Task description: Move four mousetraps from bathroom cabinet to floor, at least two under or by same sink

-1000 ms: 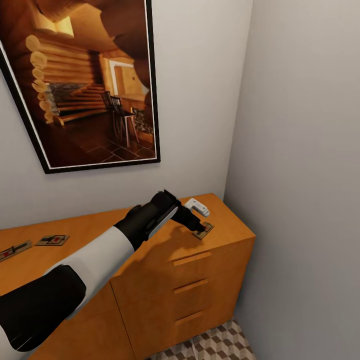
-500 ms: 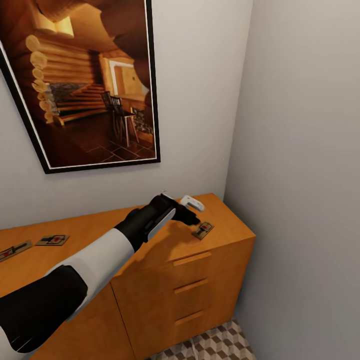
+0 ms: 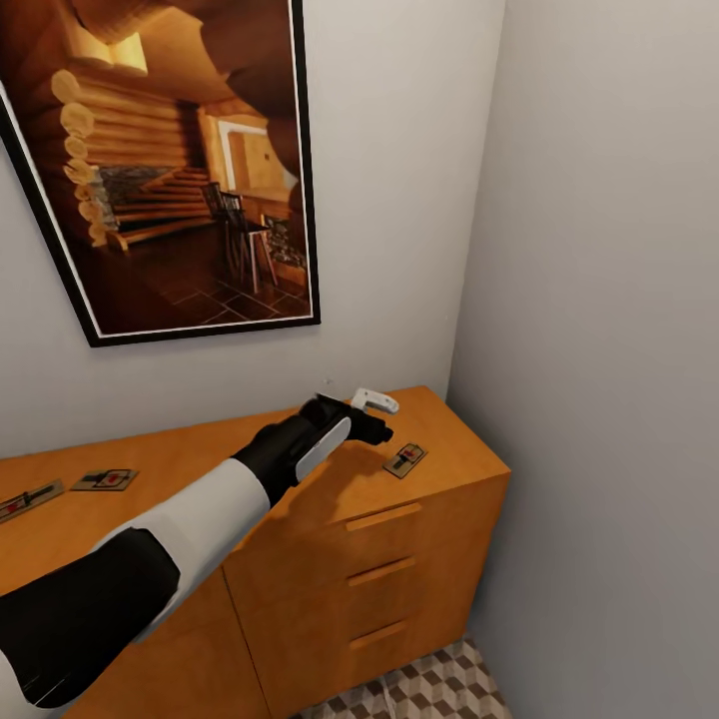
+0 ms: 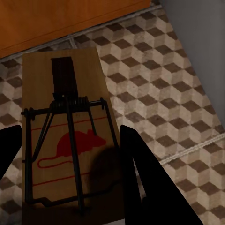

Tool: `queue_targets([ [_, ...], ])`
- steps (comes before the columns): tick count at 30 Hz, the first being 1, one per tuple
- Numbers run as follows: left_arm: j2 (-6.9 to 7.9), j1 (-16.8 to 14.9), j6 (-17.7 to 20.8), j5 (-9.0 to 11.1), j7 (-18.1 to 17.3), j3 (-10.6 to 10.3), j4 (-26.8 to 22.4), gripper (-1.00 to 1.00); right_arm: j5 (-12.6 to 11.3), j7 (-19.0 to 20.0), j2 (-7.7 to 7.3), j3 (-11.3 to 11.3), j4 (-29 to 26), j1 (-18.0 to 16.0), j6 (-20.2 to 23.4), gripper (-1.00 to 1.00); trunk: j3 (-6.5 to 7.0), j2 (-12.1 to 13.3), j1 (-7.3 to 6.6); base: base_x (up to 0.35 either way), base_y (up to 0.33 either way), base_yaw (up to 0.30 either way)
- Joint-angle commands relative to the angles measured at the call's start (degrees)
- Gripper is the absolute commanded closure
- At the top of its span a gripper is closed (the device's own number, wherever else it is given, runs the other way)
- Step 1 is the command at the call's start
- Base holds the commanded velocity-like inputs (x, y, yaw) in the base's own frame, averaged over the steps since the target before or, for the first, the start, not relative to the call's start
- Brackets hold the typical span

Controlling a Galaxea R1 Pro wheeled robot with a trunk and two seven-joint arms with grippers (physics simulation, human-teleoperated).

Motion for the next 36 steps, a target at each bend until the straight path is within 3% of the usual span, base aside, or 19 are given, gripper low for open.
queue_targets([
  [1,-0.02,-0.07,0.12,0.67,0.60,-1.67,-0.08,-1.00,-0.71,-0.08,0.02,0.51,0.05,-0.04,-0.23,1.00,-0.06,-0.03,0.00,0.000,0.000,0.000],
  [9,-0.39,-0.07,0.10,0.78,0.74,-6.92,-0.99,-1.00,-0.71,-0.08,0.06,0.51,0.05,-0.04,-0.23,1.00,-0.06,-0.03,0.00,0.000,0.000,0.000],
  [24,-0.39,-0.07,0.26,1.84,0.43,-12.33,-4.89,-1.00,-0.71,-0.08,0.10,0.51,0.05,-0.04,-0.23,1.00,-0.06,-0.03,0.00,0.000,0.000,0.000],
  [26,-0.39,-0.07,0.27,3.14,0.28,-13.86,-5.23,-1.00,-0.71,-0.08,0.10,0.51,0.05,-0.04,-0.23,1.00,-0.06,-0.03,0.00,0.000,0.000,0.000],
  [27,-0.39,-0.07,0.22,6.32,0.12,-17.66,-6.10,-1.00,-0.71,-0.08,0.10,0.51,0.05,-0.04,-0.23,1.00,-0.06,-0.03,0.00,0.000,0.000,0.000],
  [29,-0.38,-0.07,0.18,7.61,0.09,-19.30,-6.57,-1.00,-0.71,-0.08,0.10,0.51,0.05,-0.04,-0.23,1.00,-0.06,-0.03,0.00,0.000,0.000,0.000],
  [30,-0.37,-0.07,0.14,9.31,0.07,-21.22,-7.37,-1.00,-0.71,-0.08,0.10,0.51,0.05,-0.04,-0.23,1.00,-0.06,-0.03,0.00,0.000,0.000,0.000],
  [36,-0.31,-0.07,0.11,11.35,0.01,-23.18,-8.52,-1.00,-0.71,-0.08,0.10,0.51,0.05,-0.04,-0.23,1.00,-0.06,-0.03,0.00,0.000,0.000,0.000],
])
